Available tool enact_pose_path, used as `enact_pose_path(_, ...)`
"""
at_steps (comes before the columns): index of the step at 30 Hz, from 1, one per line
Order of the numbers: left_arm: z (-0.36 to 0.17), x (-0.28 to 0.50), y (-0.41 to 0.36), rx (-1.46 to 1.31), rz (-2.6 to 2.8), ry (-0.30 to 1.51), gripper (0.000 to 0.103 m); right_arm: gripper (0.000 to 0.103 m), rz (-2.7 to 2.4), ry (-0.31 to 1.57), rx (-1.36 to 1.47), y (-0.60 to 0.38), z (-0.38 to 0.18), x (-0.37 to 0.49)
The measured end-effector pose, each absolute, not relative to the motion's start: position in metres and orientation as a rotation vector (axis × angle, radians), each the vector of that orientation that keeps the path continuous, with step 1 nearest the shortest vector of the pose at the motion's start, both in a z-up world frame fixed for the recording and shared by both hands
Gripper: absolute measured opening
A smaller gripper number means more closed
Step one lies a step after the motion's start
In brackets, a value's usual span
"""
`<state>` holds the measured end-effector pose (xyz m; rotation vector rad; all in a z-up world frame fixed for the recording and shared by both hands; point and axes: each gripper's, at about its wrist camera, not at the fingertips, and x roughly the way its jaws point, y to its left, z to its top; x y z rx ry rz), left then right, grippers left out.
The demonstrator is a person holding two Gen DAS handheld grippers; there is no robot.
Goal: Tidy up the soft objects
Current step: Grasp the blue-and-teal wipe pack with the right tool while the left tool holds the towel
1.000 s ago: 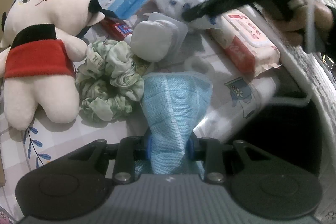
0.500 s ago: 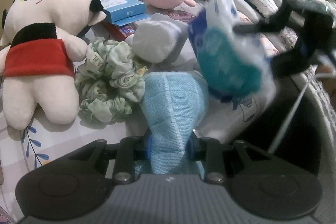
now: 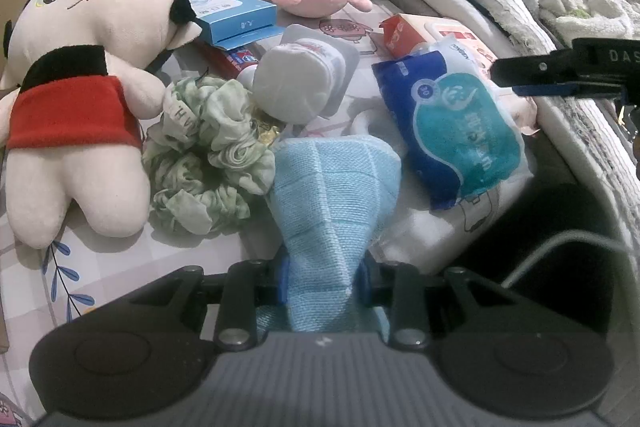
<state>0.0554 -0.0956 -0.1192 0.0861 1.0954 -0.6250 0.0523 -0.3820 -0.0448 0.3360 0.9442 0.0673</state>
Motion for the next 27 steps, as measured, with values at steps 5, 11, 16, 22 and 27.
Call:
enact_pose_path(5,-0.12,0.054,-0.093,0.078,-0.632,1.086,0.032,0.081,0.086,0.949,0.119,-0.343,-0.035,0.062)
enact_pose_path(11,-0.12,0.055,-0.088,0.059,-0.653,1.082,0.032,0.086,0.049,1.027,-0.037,-0.303,-0.057,0.08)
enact_pose_path(16,-0.122,0.056,-0.085,0.044,-0.669,1.08,0.033,0.089,0.007,1.056,-0.171,-0.28,-0.076,0.089)
enact_pose_path(22,-0.122,0.057,-0.084,0.031,-0.671,1.08,0.033,0.082,-0.024,1.087,-0.201,-0.281,-0.088,0.097)
enact_pose_path(27,-0.122,0.054,-0.084,0.036,-0.668,1.045,0.03,0.065,-0.026,1.067,-0.11,-0.294,-0.081,0.093)
